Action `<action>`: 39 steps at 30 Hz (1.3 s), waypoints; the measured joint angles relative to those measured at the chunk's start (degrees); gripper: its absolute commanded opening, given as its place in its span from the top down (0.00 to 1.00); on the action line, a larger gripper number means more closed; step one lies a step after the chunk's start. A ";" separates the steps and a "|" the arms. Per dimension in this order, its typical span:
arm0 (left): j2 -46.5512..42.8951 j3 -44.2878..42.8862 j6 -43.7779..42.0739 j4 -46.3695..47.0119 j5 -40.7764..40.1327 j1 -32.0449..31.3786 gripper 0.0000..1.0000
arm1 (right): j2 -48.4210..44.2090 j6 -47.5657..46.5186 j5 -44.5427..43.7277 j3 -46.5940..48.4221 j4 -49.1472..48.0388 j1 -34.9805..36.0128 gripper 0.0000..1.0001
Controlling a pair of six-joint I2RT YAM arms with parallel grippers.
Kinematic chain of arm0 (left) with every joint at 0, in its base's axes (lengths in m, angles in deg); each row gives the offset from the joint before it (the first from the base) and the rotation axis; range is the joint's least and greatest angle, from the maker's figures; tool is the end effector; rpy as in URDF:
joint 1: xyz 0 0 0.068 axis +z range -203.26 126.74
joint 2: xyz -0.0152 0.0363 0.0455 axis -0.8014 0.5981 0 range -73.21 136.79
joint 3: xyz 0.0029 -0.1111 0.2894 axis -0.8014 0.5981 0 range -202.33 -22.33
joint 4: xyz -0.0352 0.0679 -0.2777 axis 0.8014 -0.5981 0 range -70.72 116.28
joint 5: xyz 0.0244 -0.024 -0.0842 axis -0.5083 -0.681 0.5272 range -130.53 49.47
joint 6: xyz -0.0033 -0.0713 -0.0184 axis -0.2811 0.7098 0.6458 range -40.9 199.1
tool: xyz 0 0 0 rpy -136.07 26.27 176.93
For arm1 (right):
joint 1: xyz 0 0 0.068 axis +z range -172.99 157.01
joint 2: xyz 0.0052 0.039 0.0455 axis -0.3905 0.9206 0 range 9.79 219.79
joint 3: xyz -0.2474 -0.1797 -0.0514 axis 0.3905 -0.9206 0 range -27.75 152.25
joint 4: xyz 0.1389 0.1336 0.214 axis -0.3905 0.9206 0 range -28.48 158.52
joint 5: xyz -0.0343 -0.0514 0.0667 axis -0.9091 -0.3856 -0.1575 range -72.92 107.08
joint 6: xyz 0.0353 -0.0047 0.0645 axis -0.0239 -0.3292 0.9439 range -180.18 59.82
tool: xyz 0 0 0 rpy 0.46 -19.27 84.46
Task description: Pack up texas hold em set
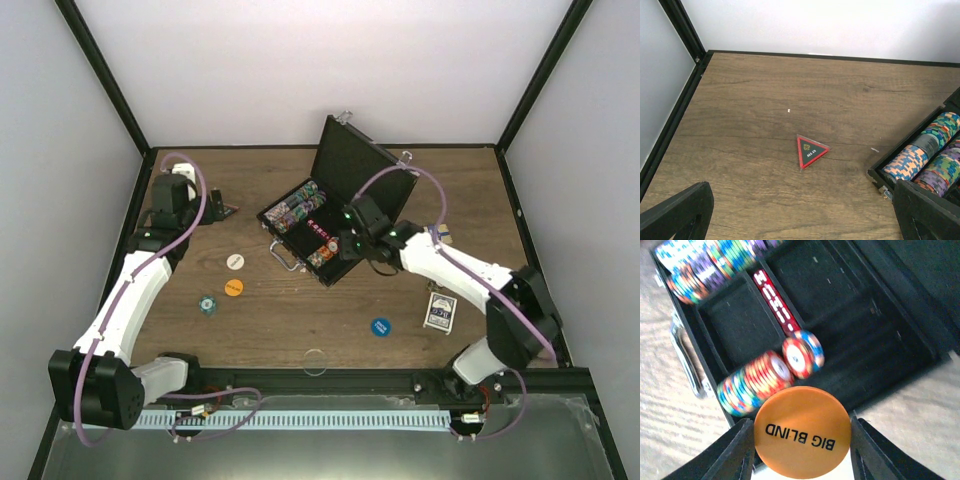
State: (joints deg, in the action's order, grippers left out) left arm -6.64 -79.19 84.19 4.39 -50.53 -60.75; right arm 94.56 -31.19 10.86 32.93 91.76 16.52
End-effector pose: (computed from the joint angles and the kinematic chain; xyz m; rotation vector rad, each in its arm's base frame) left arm 0.2927 -0.0276 0.3333 -0.0590 2.1125 0.0544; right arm 0.2707 0.2144 0.2480 -0.1888 2.5396 0.3467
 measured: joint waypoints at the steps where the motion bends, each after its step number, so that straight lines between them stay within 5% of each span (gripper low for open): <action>1: 0.00 0.00 0.00 0.00 0.00 0.00 0.00 | 1.55 -0.31 0.00 1.68 -0.63 0.15 0.51; 17: 0.00 0.00 0.00 0.02 -0.02 0.00 0.00 | 32.17 -7.08 -3.50 29.62 -2.47 -1.53 0.51; 39: 0.00 0.00 0.00 0.07 0.15 0.00 0.00 | 41.18 -9.55 -1.29 36.04 -1.31 -5.57 0.49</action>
State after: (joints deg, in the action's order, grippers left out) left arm -6.64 -79.19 84.19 4.46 -50.38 -60.75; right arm 135.74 -40.74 9.57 68.97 90.45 10.95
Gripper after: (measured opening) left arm 0.998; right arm 0.501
